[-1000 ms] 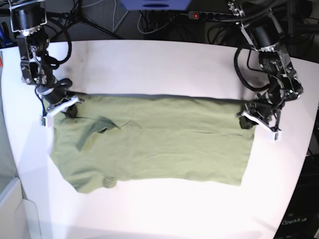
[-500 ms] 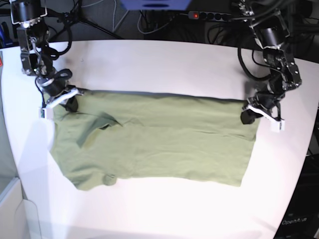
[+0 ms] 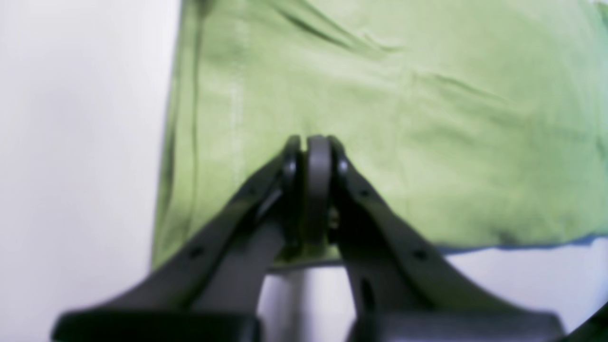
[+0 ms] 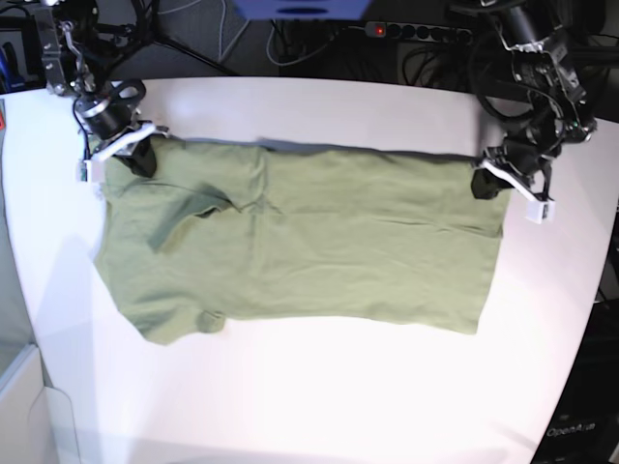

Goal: Fold the T-shirt properly
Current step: 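Drag the folded shirt with both grippers toward the robot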

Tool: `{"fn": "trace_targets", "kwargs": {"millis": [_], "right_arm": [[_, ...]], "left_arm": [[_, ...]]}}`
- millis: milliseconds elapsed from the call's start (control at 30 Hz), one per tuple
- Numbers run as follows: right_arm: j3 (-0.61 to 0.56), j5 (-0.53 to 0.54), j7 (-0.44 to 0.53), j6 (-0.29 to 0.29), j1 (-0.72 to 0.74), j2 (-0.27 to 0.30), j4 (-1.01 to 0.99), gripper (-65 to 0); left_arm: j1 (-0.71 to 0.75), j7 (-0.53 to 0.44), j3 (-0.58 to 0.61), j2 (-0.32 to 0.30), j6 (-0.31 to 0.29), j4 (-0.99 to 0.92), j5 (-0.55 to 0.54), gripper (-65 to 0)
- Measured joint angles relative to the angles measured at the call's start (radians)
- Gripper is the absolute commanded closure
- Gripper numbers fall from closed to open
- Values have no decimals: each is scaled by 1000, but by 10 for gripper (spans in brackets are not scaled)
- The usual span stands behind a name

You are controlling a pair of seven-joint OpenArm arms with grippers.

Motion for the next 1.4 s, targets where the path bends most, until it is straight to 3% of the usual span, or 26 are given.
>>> {"fn": "trace_targets", "kwargs": {"millis": [133, 433, 633, 1100, 1400], "right_arm": [[-2, 4, 80, 9, -63, 3, 5, -6], [0, 7, 126, 22, -120, 3, 9, -6], [-7, 6, 199, 30, -175, 24, 11, -6], [5, -23, 79, -38, -221, 66, 169, -4], [16, -23, 70, -31, -185, 97, 210, -4]], "left_arm": [[80, -11, -2, 24, -5, 70, -8, -26], [135, -5, -50, 22, -26, 94, -25, -25], [148, 19, -80, -20, -27, 93, -22, -25], [124, 37, -80, -20, -19, 93, -6, -24], [128, 39, -80, -16, -13, 110, -1, -24]]}}
